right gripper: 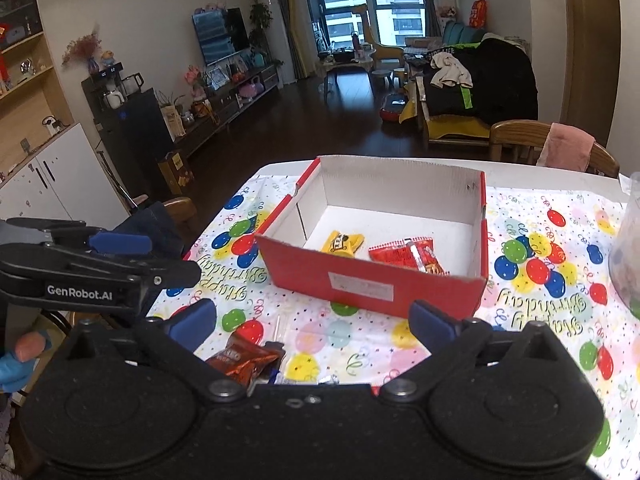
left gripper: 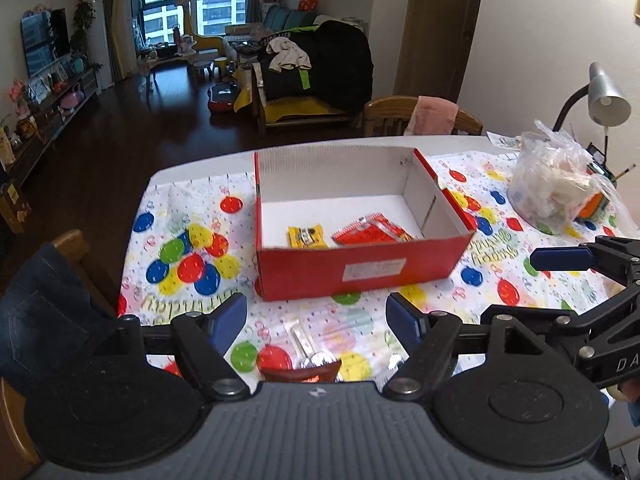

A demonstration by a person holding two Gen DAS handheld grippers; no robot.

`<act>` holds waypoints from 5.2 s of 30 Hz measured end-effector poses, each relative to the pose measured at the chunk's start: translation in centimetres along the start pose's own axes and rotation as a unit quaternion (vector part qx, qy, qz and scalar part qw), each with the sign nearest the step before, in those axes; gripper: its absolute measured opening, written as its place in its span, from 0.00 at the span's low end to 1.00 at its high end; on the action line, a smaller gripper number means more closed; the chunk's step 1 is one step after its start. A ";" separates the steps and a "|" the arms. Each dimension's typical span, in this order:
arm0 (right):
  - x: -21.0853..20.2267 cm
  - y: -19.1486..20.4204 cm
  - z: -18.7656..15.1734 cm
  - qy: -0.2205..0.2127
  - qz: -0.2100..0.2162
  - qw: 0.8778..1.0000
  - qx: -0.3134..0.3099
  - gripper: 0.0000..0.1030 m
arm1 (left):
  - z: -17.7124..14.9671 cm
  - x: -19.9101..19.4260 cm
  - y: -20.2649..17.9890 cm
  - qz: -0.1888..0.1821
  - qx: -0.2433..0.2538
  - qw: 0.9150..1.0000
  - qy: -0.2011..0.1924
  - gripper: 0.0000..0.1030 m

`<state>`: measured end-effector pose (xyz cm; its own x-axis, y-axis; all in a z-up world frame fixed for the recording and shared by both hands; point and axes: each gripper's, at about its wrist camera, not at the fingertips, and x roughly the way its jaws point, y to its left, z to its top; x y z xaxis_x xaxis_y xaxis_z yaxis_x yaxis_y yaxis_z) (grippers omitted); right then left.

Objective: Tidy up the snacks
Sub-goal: 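Withdraw both tools from the box back toward the snack pile, then grasp the brown Oreo bag with the left tool while the right tool grasps the blue candy stick, then carry the Oreo bag and candy stick into the red box and release both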

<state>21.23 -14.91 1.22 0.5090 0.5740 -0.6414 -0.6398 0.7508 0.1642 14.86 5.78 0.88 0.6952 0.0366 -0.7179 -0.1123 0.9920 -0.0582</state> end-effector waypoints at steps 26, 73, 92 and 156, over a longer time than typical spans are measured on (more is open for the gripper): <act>3.1 -2.1 -13.3 0.115 -0.070 0.990 -0.047 0.91 | -7.5 8.0 3.4 -0.060 -0.080 0.980 0.172 0.79; 5.3 -3.9 -15.5 0.168 -0.062 0.984 -0.013 0.10 | -8.7 12.8 6.2 -0.043 -0.181 0.958 0.217 0.48; 3.1 -4.7 -13.8 0.134 -0.052 0.988 0.059 0.10 | -9.2 9.1 8.3 -0.039 -0.211 0.960 0.178 0.42; 20.1 -13.0 11.2 0.101 -0.029 0.994 0.036 0.10 | 15.1 24.1 0.5 0.044 -0.069 0.979 0.185 0.42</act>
<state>46.29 -9.49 -5.39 0.4130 0.4576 -0.7874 -0.5659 0.8064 0.1718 42.27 9.00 -5.96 0.3771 0.0491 -0.9249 -0.2732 0.9601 -0.0605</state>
